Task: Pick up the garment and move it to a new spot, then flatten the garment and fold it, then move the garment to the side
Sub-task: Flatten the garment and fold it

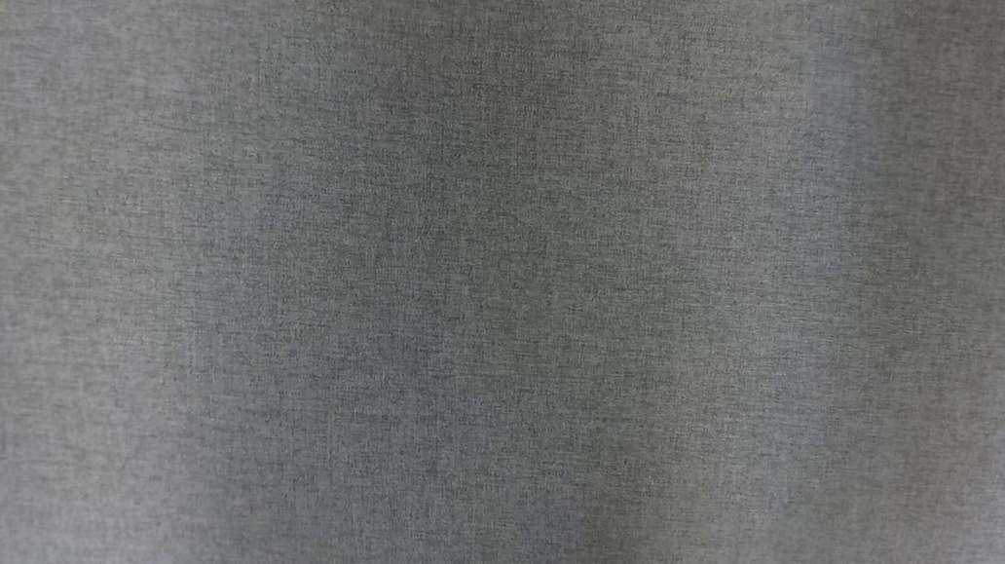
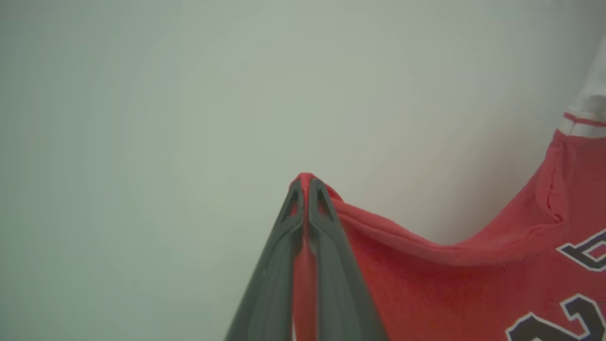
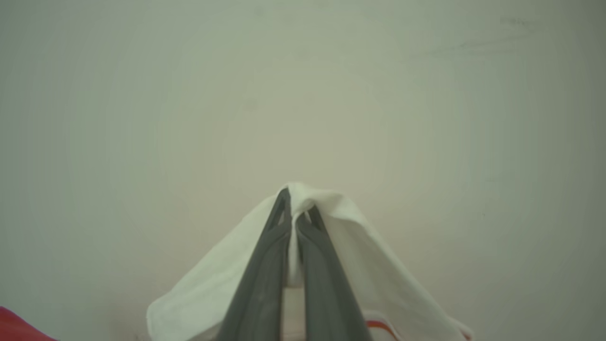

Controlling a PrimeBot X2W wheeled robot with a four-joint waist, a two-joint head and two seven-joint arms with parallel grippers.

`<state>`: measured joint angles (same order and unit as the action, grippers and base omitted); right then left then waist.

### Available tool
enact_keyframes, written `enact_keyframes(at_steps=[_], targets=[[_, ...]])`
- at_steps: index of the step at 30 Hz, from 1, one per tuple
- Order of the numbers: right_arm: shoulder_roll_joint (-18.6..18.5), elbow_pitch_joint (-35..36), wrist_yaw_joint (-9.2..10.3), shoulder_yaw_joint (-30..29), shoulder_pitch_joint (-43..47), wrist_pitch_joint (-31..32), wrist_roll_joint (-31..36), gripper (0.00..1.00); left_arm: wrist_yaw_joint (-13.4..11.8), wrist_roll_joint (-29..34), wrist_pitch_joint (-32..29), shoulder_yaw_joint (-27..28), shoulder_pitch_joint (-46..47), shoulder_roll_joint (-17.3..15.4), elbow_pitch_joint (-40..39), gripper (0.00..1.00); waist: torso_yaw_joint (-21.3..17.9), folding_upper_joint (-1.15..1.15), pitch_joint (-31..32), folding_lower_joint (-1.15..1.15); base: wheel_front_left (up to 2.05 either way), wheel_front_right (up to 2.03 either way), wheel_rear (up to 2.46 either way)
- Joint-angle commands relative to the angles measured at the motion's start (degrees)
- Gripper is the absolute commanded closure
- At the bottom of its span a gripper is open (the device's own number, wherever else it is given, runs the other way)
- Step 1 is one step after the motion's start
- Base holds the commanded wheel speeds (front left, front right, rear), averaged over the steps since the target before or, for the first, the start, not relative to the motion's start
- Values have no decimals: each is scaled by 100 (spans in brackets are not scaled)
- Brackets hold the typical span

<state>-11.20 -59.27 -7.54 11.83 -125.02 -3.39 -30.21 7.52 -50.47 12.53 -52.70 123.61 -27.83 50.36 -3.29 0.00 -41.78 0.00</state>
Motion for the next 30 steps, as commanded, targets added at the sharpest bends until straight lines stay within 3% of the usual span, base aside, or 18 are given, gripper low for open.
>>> enact_keyframes(at_steps=[1, 8, 13, 23, 30], targets=[[-82, 112, 11, 79, 269, -54, -177, 100, -11, -161, 84, -41, -290, 17, -53, 100, 17, 0, 77, 0, 0, 0, 0], [-125, 698, 10, 539, 1540, -162, -747, 100, -11, -369, 259, -66, -1360, -149, -374, 100, -59, 0, 629, 0, 0, 0, 0], [-330, 1582, 11, 763, 3144, -204, -1314, 100, -80, -267, 264, 625, -2764, -251, -1168, 100, -39, 0, 1228, 0, 0, 0, 0], [-675, 3843, 10, 501, 6745, 43, -1680, 100, -822, 333, 267, 1790, -6072, -429, -3352, 100, -62, 0, 2133, 0, 0, 0, 0], [-453, 5323, 11, -251, 8979, 558, -1415, 100, -1228, 630, 267, 1981, -8080, -456, -4451, 100, 5, 0, 2470, 0, 0, 0, 0]])
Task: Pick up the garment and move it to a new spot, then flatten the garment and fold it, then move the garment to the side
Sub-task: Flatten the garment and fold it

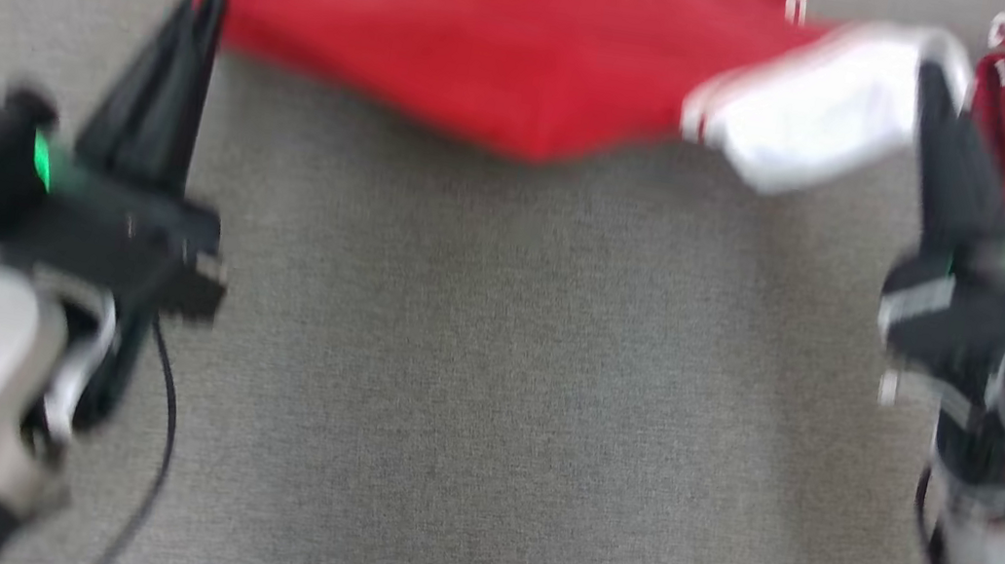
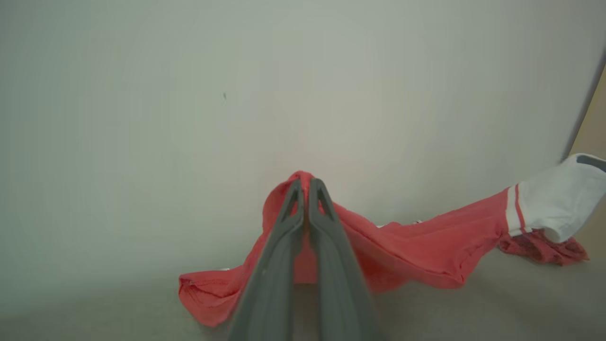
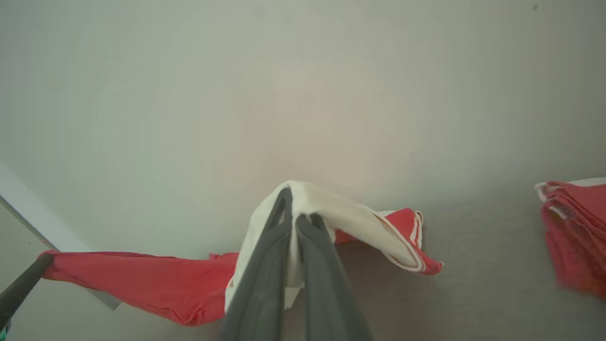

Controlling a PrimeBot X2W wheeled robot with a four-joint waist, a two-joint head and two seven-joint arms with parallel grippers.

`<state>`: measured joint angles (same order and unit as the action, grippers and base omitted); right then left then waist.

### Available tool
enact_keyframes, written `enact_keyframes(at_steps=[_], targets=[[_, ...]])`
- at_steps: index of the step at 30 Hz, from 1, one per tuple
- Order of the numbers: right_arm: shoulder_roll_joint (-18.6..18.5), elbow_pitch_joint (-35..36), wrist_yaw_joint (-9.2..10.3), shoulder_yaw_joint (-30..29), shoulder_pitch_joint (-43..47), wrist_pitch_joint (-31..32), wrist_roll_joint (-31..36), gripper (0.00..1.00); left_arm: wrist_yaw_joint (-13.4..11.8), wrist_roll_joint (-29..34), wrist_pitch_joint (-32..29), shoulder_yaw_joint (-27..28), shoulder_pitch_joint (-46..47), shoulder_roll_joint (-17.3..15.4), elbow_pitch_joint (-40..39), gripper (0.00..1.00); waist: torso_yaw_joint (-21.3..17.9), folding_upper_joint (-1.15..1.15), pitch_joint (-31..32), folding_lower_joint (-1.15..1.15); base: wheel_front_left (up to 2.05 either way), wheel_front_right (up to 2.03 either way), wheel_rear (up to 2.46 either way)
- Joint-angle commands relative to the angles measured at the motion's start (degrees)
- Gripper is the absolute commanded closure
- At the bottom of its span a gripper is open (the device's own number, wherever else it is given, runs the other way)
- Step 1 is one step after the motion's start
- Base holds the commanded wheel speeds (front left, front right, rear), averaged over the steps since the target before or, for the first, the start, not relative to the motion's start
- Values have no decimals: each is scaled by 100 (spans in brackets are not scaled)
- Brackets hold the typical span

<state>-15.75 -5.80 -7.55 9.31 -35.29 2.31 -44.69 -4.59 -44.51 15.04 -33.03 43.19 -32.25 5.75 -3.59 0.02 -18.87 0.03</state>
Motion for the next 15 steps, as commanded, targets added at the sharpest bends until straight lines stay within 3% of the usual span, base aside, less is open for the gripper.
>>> enact_keyframes(at_steps=[1, 6, 15], targets=[[86, 154, 11, -94, 314, 88, 77, 100, -51, -9, 17, 96, -300, 52, -108, 100, 45, -2, 225, -3, 0, 0, 0], [505, 1007, 12, -545, 1604, 584, 375, 100, -206, 61, 17, 496, -1492, 185, -478, 100, 44, -2, 353, -3, 0, 0, 0], [1069, 1668, 11, -1112, 3352, 1044, 614, 100, -85, 316, 17, 1149, -3193, 765, -556, 100, 68, -2, 568, -3, 0, 0, 0]])
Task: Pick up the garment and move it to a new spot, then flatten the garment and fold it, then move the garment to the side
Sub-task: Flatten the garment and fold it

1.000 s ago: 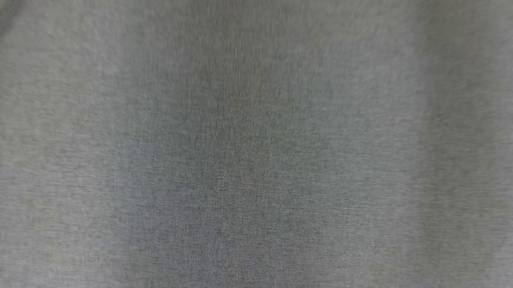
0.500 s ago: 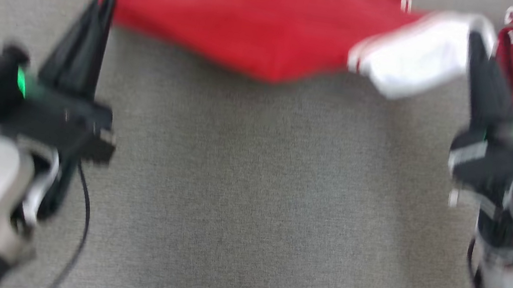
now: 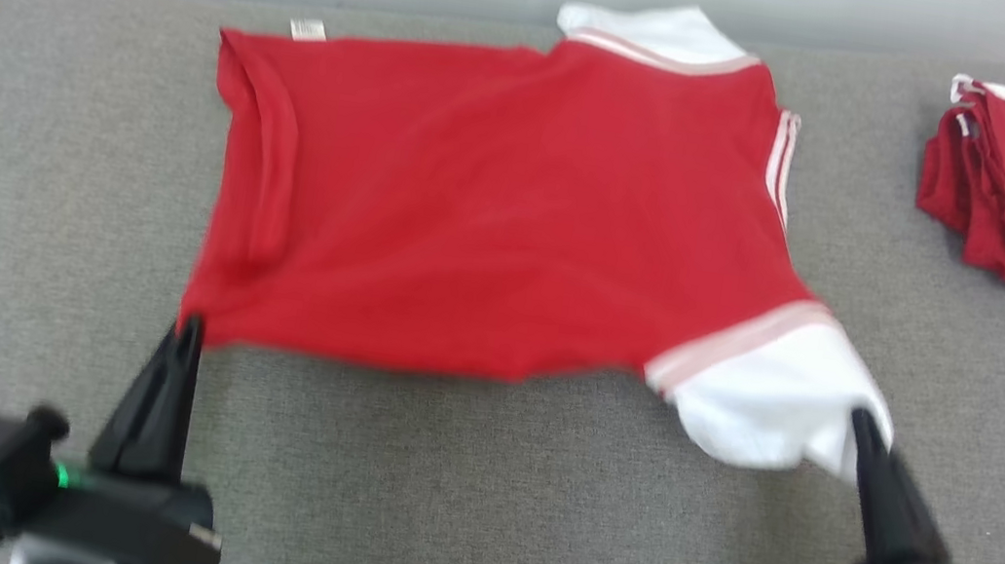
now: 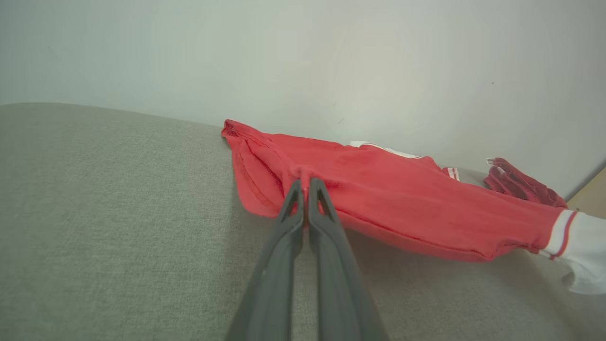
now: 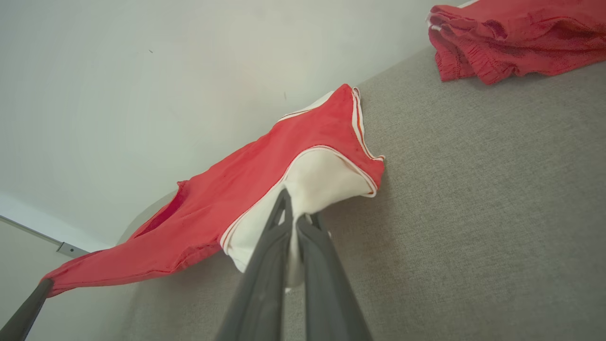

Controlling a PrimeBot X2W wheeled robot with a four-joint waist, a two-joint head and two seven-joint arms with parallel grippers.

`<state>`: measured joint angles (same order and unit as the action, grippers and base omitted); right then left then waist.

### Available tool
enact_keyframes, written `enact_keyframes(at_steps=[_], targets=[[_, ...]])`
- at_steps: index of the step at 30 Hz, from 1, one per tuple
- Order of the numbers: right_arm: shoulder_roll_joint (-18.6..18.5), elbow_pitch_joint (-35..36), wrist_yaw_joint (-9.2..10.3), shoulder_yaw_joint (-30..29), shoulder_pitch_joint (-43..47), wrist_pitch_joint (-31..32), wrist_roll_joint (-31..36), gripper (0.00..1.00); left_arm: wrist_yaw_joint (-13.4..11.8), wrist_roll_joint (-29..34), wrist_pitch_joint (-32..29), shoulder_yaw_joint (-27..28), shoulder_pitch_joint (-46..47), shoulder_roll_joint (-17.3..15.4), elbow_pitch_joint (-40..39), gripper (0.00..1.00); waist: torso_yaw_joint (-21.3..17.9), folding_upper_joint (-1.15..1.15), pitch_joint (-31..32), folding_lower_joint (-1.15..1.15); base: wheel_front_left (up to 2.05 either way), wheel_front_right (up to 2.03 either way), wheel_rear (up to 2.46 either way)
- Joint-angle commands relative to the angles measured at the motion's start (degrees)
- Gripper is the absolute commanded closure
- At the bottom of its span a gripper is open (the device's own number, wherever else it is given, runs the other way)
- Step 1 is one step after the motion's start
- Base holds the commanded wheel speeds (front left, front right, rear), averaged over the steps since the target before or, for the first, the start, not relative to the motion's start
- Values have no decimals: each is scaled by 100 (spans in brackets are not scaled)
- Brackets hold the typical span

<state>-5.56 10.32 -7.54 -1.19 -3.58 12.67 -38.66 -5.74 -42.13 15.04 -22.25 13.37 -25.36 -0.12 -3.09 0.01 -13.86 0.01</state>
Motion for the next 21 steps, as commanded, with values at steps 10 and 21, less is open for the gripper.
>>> enact_keyframes(at_steps=[10, 21], targets=[[231, -30, 11, -71, 1524, -103, 183, 100, 376, 497, 18, 807, -1494, 960, 586, 100, 43, -1, 462, -1, 0, 0, 0], [265, -247, 11, -164, 2714, 54, 310, 100, 795, 960, 18, 1267, -2332, 1573, 1164, 100, 129, -1, 908, -1, 0, 0, 0]])
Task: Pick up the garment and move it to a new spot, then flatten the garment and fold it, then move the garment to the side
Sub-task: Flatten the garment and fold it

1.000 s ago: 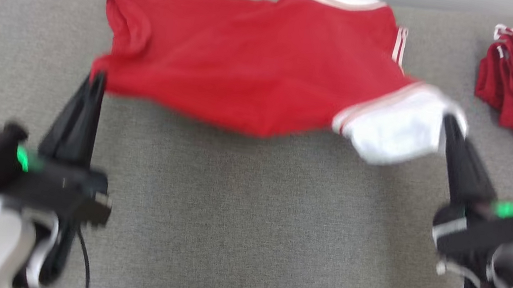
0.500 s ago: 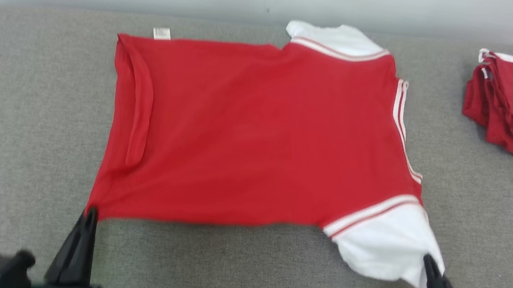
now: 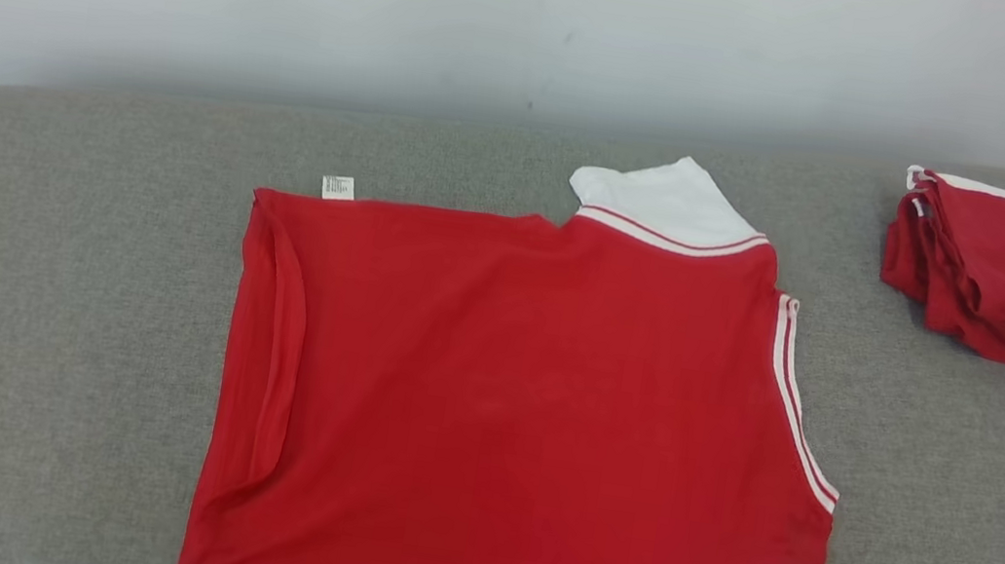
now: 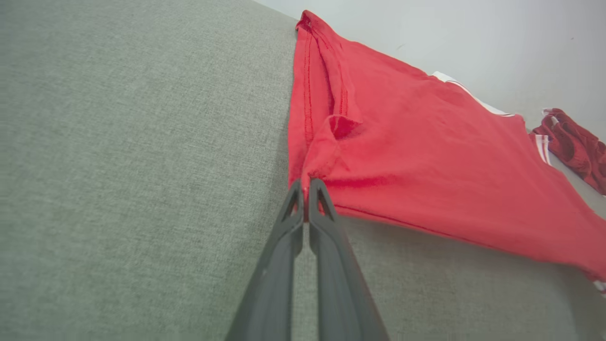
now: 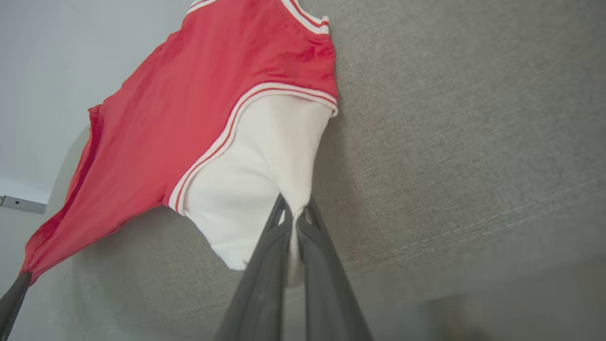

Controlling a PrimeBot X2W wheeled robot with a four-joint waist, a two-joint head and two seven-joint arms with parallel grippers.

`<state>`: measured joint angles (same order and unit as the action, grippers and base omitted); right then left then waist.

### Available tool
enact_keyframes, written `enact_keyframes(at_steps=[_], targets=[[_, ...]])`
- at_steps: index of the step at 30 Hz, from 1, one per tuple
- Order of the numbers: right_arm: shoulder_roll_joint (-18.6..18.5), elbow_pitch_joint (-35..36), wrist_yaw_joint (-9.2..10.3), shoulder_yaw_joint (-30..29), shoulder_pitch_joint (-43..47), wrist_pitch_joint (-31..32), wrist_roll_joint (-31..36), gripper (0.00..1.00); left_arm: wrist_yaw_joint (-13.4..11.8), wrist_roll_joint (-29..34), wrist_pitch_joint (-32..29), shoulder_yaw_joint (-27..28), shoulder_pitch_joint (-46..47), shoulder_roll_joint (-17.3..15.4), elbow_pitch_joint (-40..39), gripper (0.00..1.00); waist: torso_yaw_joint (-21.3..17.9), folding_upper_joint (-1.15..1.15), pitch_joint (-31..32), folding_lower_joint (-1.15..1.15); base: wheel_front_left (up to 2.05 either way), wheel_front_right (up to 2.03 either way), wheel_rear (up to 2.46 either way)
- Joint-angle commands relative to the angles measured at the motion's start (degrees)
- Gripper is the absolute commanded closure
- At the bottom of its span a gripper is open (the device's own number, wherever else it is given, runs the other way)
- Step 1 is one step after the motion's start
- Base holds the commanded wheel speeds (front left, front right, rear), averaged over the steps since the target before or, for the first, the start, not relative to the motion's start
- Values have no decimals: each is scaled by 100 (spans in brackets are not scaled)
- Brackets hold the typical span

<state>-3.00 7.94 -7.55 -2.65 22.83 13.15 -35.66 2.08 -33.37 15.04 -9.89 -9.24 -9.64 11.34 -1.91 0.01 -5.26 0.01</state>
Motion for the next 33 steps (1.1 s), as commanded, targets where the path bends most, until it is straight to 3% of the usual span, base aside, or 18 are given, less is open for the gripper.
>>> enact_keyframes(at_steps=[1, 8, 15, 25, 33], targets=[[9, -12, 12, 7, 143, 49, 13, 100, 35, 118, 18, 62, -106, 29, 41, 100, 3, -1, 48, -1, 0, 0, 0], [11, -108, 12, 207, 367, 18, -98, 100, 151, 360, 17, 188, -117, 164, 335, 100, 1, -1, -45, -1, 0, 0, 0], [13, -170, 12, 255, -93, -147, -282, 100, 295, 537, 17, 210, 207, 236, 468, 100, 30, -1, -179, -1, 0, 0, 0], [-8, -123, 11, 262, -1538, 206, -100, 100, 354, 804, -5, 180, 542, 111, 149, 100, 76, -1, -266, -1, 0, 0, 0], [-87, -1021, 12, 199, -3146, 435, -23, 100, 387, 838, -181, 91, 1134, -74, 152, 100, 128, -1, -440, -1, 0, 0, 0]])
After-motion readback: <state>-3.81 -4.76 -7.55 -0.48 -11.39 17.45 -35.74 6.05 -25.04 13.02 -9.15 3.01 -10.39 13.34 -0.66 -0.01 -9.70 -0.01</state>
